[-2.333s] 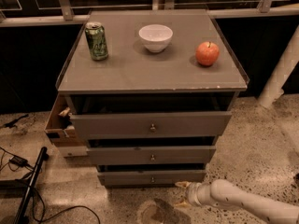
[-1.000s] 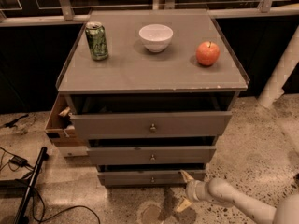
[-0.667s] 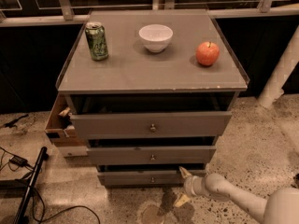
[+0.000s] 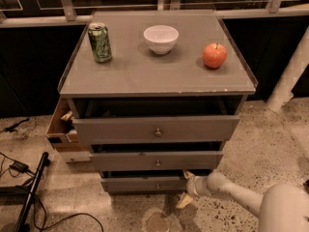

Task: Open bottom drawer

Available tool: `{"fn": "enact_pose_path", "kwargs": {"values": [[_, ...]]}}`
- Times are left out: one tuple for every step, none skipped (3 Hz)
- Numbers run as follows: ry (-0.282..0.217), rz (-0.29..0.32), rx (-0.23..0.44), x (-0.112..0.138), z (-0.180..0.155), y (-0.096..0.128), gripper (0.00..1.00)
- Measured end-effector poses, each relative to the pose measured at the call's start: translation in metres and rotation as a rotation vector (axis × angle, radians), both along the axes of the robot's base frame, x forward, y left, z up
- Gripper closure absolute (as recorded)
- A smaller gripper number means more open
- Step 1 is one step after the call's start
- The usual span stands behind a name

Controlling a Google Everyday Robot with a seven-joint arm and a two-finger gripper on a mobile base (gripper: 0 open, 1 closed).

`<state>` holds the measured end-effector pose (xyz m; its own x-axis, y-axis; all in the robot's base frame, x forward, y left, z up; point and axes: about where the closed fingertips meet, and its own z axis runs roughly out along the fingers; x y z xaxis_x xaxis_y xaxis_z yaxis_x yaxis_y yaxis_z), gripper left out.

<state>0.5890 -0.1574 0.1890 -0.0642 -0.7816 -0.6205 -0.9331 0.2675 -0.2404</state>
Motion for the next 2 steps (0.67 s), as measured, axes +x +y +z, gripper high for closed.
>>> {"fn": "enact_pose_path", "kwargs": {"values": [[0.047,0.013,-0.034,0.0175,-0.0216,0.0105,0.0],[0.054,0.016,-0.037,0.0168,-0.0223,0.0108,0.0]]}}
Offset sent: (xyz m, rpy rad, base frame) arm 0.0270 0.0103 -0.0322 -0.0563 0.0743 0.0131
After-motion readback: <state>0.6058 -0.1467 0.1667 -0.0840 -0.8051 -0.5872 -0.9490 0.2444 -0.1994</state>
